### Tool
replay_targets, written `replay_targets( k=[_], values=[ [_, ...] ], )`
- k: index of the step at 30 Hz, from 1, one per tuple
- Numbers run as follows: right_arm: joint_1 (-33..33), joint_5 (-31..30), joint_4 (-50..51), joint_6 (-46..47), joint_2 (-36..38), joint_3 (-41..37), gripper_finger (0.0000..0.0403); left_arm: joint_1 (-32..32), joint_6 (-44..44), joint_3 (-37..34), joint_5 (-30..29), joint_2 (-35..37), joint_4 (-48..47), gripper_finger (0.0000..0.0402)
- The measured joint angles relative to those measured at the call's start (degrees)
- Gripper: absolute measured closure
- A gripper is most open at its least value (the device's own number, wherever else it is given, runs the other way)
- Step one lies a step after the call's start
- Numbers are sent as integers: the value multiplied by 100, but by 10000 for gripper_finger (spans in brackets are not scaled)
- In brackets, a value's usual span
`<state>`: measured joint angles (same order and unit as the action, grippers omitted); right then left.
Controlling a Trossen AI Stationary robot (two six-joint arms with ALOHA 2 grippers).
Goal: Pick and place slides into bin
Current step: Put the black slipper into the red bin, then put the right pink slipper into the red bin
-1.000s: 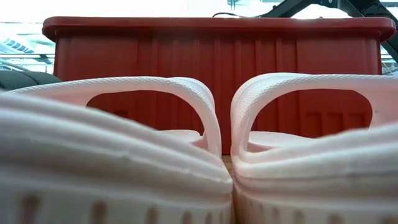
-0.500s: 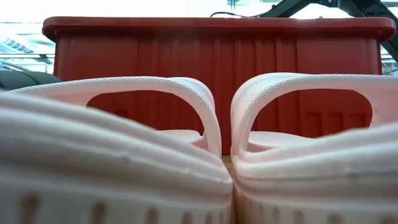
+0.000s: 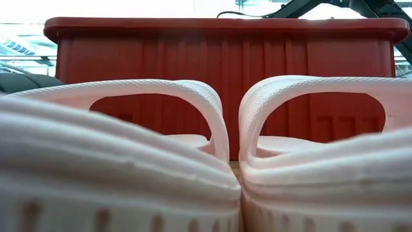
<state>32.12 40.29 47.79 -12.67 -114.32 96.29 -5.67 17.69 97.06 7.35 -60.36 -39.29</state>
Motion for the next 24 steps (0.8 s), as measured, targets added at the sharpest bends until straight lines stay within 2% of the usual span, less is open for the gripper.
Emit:
replay_targets(
  k=[12,24],
  values=[
    [-15,-26,2,102,0,0,267,0,3,0,0,0,-31,249],
    [-15,-607,-268,283,8,2,220,2,4,-2,0,0,-69,249]
  ],
)
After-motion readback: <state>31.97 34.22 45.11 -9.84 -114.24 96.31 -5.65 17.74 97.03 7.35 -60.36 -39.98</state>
